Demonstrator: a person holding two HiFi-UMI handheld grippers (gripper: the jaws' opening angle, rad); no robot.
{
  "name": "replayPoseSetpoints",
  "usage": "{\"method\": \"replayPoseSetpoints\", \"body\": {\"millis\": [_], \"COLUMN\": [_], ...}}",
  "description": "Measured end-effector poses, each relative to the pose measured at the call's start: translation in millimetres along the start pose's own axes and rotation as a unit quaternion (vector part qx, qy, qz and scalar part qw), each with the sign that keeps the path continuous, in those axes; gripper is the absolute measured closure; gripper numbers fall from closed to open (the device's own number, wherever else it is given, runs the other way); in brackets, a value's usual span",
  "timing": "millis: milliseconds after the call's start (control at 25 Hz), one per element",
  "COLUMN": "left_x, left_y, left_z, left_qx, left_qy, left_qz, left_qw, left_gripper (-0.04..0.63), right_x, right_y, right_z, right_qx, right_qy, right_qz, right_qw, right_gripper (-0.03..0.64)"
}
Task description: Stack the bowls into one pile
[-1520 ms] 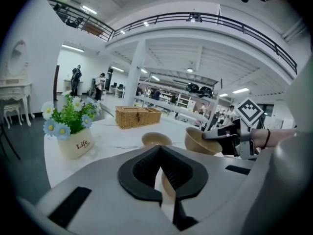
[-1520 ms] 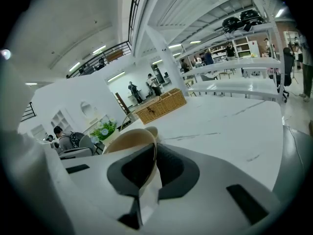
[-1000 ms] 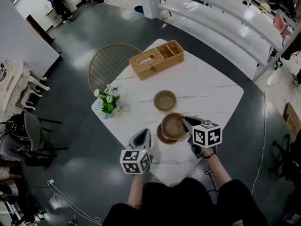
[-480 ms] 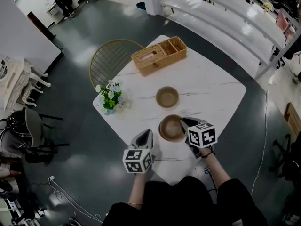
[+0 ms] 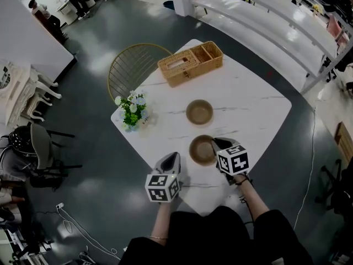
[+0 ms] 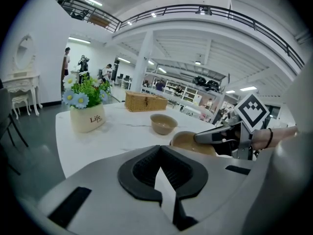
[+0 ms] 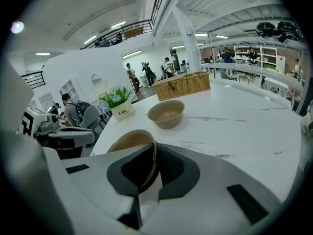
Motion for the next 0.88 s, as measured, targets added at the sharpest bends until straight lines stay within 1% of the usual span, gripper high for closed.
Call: {"method": "replayPoseSetpoints", "body": {"millis": [400, 680, 720, 800, 880], "left_x": [-0.5, -0.5, 0.1, 1.8, 3.3], "left_y": [2.3, 1.7, 1.3, 0.4, -0.7], "left_z": [1.7, -0.6, -1.2, -3.0, -4.9], "left_qx": [0.001, 0.0, -0.001, -0.002, -0.004], "left_qy": [0.002, -0.002, -0.003, -0.007, -0.011], "left_qz": [0.0, 0.004, 0.005, 0.006, 0.008], "left_qw": [1.0, 1.0, 1.0, 1.0, 0.9999], "left_gripper": [0.58, 0.58, 0.58, 0.581, 0.58], "right_x": [-2.9, -3.5, -2.9, -1.3, 1.2], "right_y": [2.8, 6.3, 7.2, 8.4, 7.8], "right_z": [-0.2, -1.3, -1.2, -1.4, -1.8], "right_qx": [0.009, 0.001, -0.002, -0.007, -0.006], "right_qy": [-0.01, -0.02, -0.023, -0.029, -0.035], "right_qz": [0.011, 0.005, 0.002, -0.001, 0.001], "right_qw": [1.0, 1.0, 1.0, 1.0, 0.999], "right_gripper": [0.589, 0.589, 0.572, 0.513, 0.512]}}
Point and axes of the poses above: the fingertips, and each gripper's own axes: x backward along the fingers, y to its left, z out of its underside, the point moved 6 cm from there along x, backward along the fingers, and after that the axes turned 6 degrees about z, right-handed, at the moved point
